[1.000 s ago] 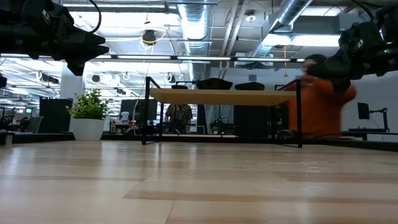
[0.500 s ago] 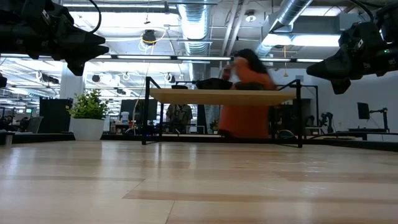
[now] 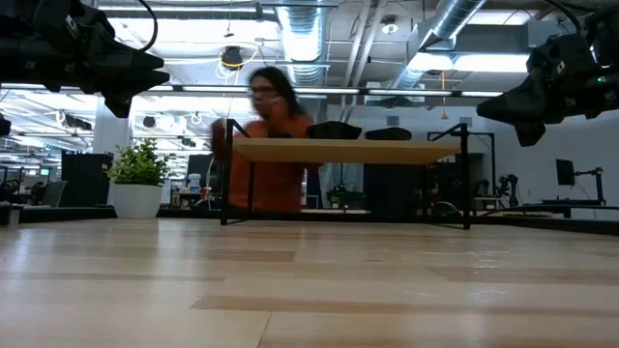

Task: Pick & Place Mini shaped plates
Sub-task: Return to Home Position

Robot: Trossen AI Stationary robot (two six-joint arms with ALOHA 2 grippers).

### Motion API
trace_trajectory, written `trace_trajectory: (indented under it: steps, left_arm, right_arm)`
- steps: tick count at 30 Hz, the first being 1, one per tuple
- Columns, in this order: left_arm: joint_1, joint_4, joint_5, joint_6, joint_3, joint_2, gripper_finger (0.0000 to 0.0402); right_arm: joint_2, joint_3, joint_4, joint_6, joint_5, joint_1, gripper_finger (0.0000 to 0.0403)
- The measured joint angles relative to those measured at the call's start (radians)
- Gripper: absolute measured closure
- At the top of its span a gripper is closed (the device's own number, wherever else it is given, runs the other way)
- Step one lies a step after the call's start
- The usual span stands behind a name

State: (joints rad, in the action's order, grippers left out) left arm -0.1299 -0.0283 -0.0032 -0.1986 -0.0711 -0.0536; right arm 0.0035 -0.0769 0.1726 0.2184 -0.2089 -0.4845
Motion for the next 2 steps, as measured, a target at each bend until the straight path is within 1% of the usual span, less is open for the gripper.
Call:
trace_trajectory:
  steps: [2]
  left_arm:
    - [0.0, 0.0, 0.0, 0.0, 0.0, 0.0, 0.027]
  right_arm:
    - [0.0, 0.0, 0.0, 0.0, 0.0, 0.0, 0.0367]
